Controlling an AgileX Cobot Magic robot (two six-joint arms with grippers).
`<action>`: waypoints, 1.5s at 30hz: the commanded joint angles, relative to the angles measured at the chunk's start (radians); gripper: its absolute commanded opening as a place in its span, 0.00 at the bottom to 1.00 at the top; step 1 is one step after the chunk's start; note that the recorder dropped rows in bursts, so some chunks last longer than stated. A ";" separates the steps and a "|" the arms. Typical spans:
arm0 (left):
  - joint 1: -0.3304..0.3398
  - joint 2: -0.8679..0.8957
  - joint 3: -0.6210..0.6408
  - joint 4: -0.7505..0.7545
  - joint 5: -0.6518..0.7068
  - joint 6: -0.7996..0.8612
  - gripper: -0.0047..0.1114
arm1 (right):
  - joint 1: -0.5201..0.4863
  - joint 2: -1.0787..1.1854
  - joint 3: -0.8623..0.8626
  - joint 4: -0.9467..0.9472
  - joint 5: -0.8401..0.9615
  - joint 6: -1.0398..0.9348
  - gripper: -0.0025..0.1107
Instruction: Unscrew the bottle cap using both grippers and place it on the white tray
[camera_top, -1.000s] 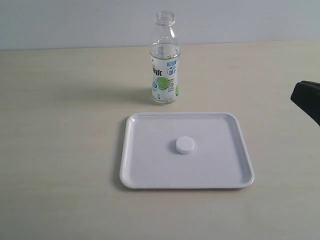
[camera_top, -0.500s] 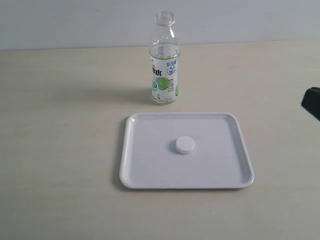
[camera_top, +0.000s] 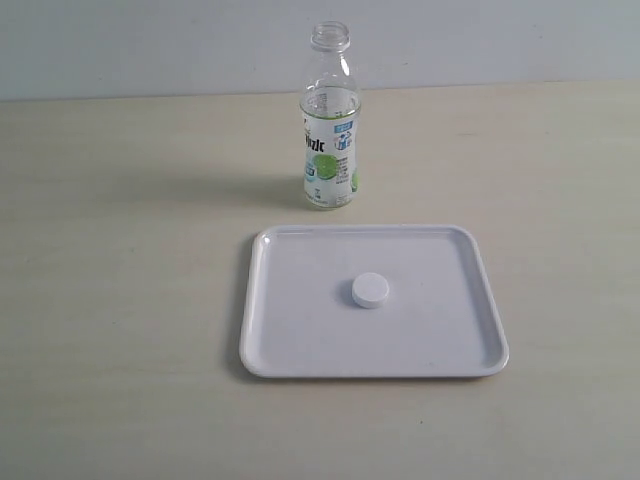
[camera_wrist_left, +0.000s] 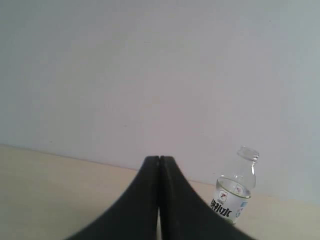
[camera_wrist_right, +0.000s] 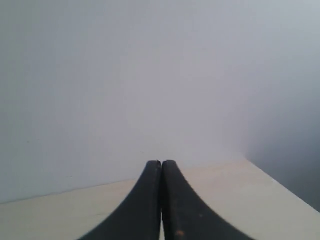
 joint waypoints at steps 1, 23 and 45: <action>0.000 -0.004 0.003 0.000 0.005 -0.004 0.04 | -0.058 -0.010 0.071 -0.005 -0.095 0.000 0.02; 0.000 -0.004 0.003 0.000 0.005 -0.004 0.04 | 0.083 -0.010 0.216 -0.028 -0.252 0.042 0.02; 0.000 -0.004 0.003 0.000 0.005 -0.004 0.04 | 0.223 -0.010 0.216 -0.088 -0.205 0.020 0.02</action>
